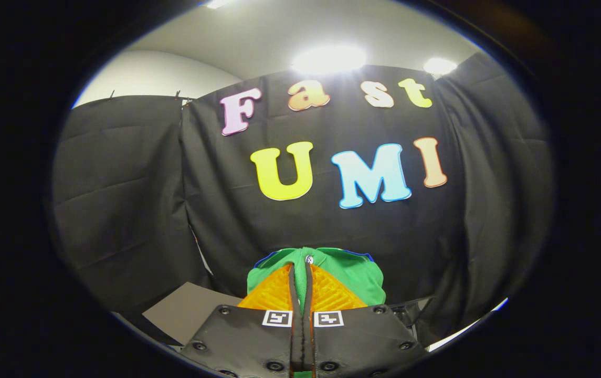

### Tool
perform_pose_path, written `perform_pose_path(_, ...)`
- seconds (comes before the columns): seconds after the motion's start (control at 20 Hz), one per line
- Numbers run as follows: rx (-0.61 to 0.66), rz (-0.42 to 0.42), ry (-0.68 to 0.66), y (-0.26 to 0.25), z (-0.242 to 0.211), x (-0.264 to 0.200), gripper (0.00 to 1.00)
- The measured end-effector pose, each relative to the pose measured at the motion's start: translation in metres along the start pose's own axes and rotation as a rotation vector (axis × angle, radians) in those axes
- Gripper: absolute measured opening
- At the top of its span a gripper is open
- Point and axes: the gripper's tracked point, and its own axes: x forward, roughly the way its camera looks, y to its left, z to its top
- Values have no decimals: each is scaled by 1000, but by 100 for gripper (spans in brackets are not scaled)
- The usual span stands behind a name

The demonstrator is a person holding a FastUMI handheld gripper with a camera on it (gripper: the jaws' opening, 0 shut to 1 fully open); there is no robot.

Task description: Put the clothes into the washing machine and then close the washing machine lid.

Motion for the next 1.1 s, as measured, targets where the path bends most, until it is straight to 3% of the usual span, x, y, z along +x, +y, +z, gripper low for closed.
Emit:
perform_pose_path(0.35,14,-81,39,-50,-25,-6,1)
perform_pose_path(1.1,63,-134,176,-93,-114,6,1)
